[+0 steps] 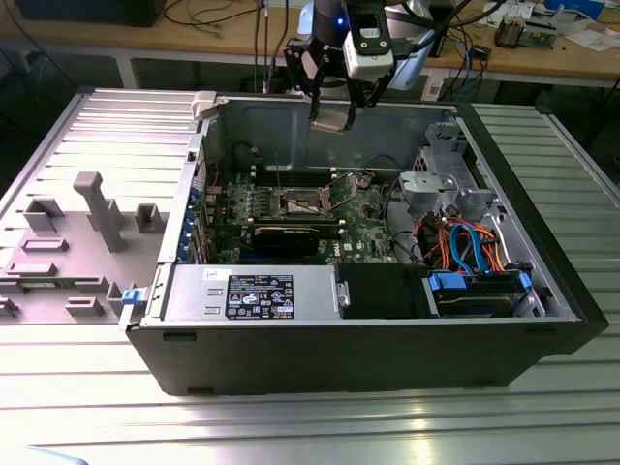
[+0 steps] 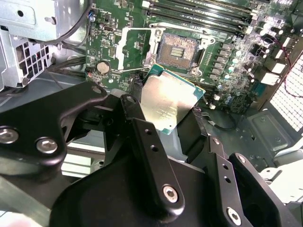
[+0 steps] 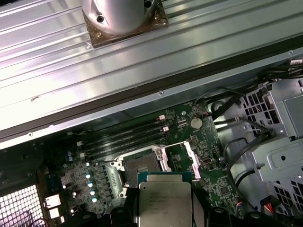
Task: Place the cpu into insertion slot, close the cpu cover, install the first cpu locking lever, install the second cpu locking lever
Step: 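Place the cpu into insertion slot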
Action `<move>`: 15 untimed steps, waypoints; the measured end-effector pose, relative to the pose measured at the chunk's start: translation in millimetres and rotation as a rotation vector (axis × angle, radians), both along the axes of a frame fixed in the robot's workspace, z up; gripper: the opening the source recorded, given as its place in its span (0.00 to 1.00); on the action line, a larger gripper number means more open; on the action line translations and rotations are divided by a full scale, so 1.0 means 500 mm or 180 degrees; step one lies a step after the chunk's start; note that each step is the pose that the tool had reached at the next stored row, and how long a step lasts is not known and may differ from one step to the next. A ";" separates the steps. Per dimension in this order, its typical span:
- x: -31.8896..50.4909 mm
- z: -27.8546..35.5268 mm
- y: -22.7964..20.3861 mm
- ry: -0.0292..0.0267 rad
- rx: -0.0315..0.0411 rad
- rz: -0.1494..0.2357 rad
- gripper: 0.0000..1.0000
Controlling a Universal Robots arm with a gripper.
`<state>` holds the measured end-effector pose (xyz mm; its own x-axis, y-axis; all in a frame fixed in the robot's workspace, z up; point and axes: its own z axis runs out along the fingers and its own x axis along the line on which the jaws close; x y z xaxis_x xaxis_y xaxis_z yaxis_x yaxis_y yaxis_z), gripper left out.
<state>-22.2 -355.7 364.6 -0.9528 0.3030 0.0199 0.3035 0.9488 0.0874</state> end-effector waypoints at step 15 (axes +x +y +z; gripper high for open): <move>0.000 -0.001 -0.0015 0.0000 0.0000 -0.0136 0.54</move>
<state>-22.2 -356.4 364.2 -0.9390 0.3433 0.0199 0.3437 0.9350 0.0873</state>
